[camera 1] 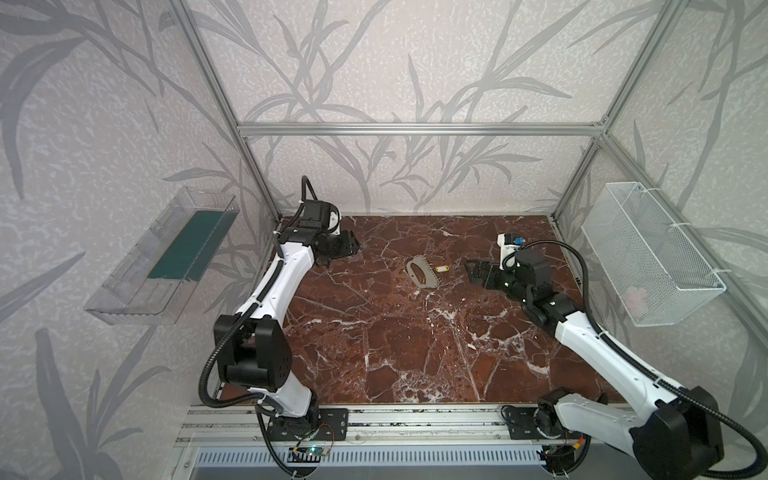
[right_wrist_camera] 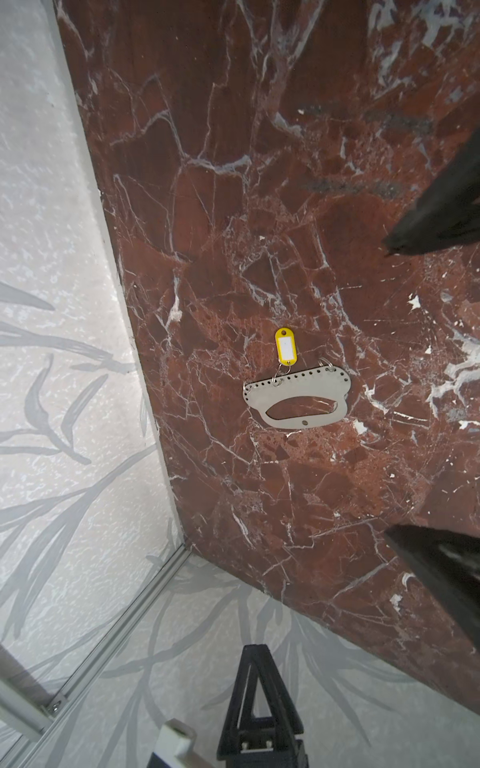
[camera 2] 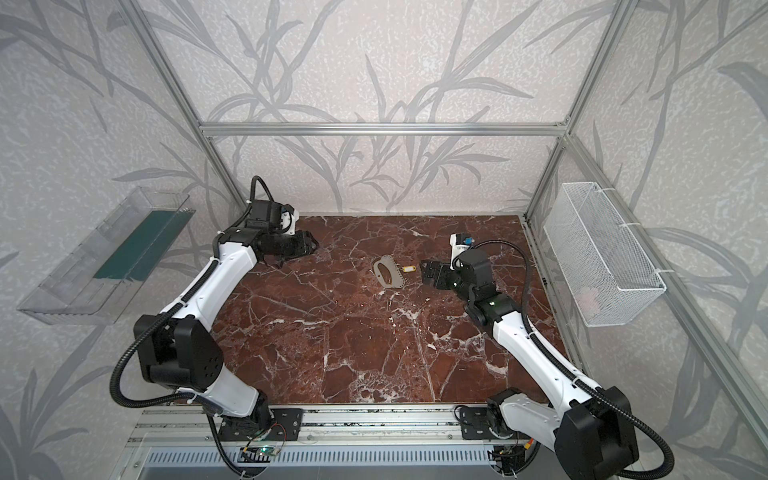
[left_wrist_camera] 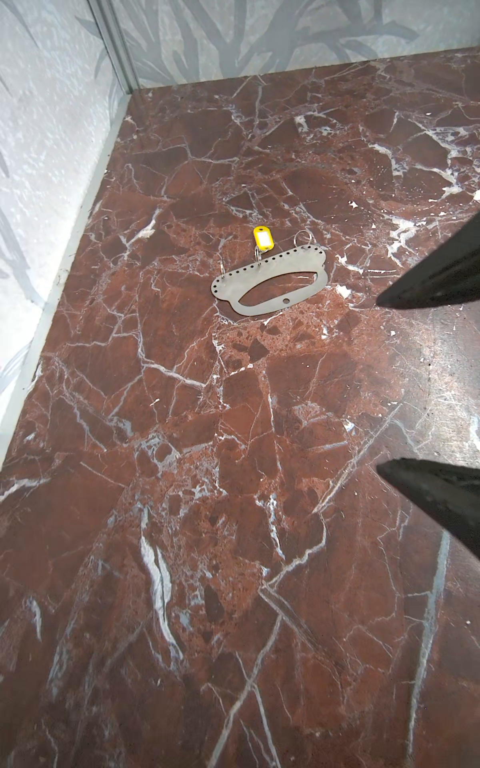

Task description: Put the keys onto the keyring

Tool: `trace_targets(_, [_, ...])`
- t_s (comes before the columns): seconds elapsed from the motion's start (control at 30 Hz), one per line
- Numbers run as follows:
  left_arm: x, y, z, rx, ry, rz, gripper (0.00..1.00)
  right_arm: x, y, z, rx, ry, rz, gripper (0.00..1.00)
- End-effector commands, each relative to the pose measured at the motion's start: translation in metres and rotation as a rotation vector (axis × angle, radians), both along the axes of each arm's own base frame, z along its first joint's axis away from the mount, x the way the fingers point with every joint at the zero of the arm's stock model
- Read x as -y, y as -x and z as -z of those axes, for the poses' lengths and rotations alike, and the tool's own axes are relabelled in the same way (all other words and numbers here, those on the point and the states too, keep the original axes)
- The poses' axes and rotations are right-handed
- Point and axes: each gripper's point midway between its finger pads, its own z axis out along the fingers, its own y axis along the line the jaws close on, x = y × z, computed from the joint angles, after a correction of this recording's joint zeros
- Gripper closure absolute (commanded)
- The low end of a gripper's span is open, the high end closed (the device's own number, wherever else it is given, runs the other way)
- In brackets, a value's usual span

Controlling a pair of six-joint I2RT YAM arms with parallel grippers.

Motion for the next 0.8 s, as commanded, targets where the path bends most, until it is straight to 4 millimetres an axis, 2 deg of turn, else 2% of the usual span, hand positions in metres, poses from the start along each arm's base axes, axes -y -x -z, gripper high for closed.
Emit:
trace_targets(0.0, [-0.01,0.002,-0.003,0.023,-0.008,-0.055,0.01,-0.002,-0.006,-0.013,0.012,-0.002,-0.003,0.01])
trace_targets(0.23, [-0.05,0.01,0.015,-0.015,-0.101,-0.218,0.01,0.004,-0.001,-0.013,0.013,0.016,0.01,0.01])
trace_targets(0.37, [-0.075,0.02,0.018,-0.018,-0.194,-0.3,0.01,0.017,0.0,-0.008,0.002,0.043,0.073,0.01])
trace_targets(0.57, [-0.136,0.033,0.025,0.027,-0.481,-0.513,0.01,0.035,-0.001,-0.006,-0.002,0.167,0.128,0.01])
trace_targets(0.7, [-0.156,0.037,0.039,0.082,-0.599,-0.568,0.01,0.041,-0.001,-0.007,0.028,0.211,0.138,0.01])
trace_targets(0.77, [-0.158,0.036,0.05,0.107,-0.632,-0.554,0.01,0.042,-0.002,-0.006,0.053,0.223,0.138,0.01])
